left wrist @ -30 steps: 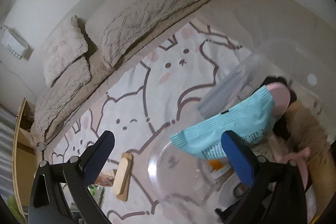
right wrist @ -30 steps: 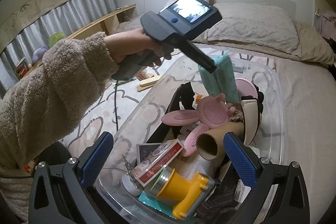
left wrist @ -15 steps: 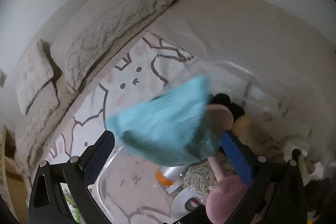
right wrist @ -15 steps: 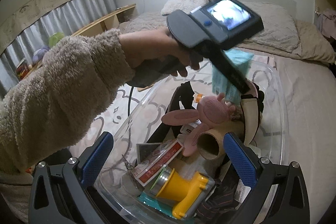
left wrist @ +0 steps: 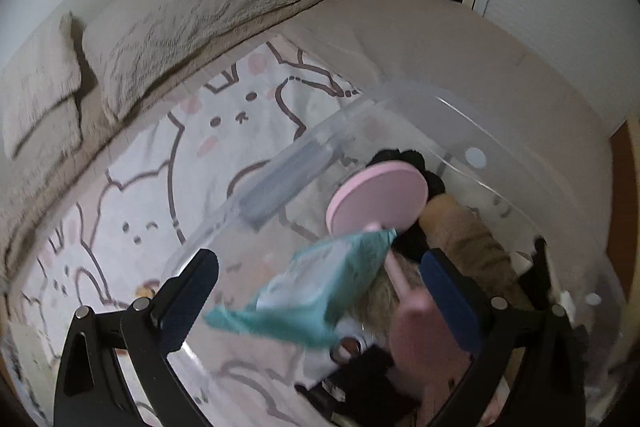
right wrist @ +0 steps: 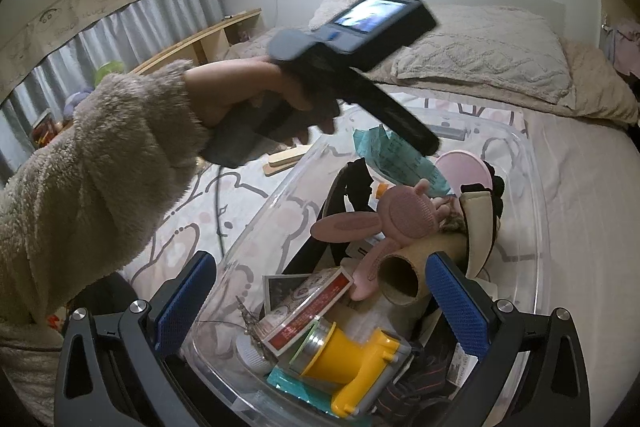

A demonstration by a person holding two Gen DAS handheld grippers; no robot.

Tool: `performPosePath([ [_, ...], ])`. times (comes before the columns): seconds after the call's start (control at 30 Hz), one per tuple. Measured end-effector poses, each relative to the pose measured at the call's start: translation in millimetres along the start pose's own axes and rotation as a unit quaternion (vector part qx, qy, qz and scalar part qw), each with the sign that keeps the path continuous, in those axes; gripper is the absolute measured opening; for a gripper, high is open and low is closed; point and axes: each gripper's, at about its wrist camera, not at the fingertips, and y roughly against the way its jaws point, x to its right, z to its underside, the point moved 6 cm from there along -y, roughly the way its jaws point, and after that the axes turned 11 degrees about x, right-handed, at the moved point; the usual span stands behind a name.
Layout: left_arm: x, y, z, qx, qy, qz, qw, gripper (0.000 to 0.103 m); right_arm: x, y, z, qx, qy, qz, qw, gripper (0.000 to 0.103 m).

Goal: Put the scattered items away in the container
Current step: 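Lower the wipes pack into the clear box and open the left tool, then grasp the blue wipes pack inside the clear box with the right tool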

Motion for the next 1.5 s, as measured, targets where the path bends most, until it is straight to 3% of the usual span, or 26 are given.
performPosePath([
  [0.1,-6,14,12,0.005,0.023,0.015,0.9996,0.102,3,1,-2,0.008,-0.004,0.017,1.0,0.103],
  [0.3,-20,48,29,0.059,0.085,0.043,0.9937,0.102,17,8,-6,0.043,-0.037,0.048,0.997,0.103],
  [0.5,-19,78,44,0.107,0.084,0.045,0.9897,0.101,27,8,-21,0.071,-0.037,0.099,0.992,0.103],
  [0.6,-20,95,56,0.129,0.085,0.054,0.9865,0.101,26,3,-35,0.076,-0.012,0.125,0.989,0.084],
  [0.7,-25,108,66,0.144,0.091,0.057,0.9837,0.101,23,-7,-50,0.074,0.02,0.166,0.983,0.072],
  [0.83,-37,125,79,0.166,0.099,0.051,0.9799,0.101,15,-34,-71,0.052,0.057,0.179,0.981,0.053],
  [0.97,-46,136,92,0.177,0.104,0.054,0.9772,0.101,10,-75,-84,0.013,0.066,0.169,0.983,0.039],
  [1.2,-50,149,120,0.177,0.079,0.056,0.9795,0.101,18,-146,-72,-0.083,0.093,0.186,0.975,0.039],
  [1.4,-57,151,136,0.174,0.078,0.067,0.9794,0.101,18,-187,-62,-0.171,0.175,0.228,0.943,0.04],
  [1.47,-61,151,140,0.174,0.082,0.071,0.9788,0.101,17,-196,-62,-0.195,0.197,0.234,0.932,0.049],
  [1.5,-64,150,142,0.174,0.085,0.073,0.9784,0.101,16,-201,-62,-0.21,0.206,0.232,0.927,0.06],
])
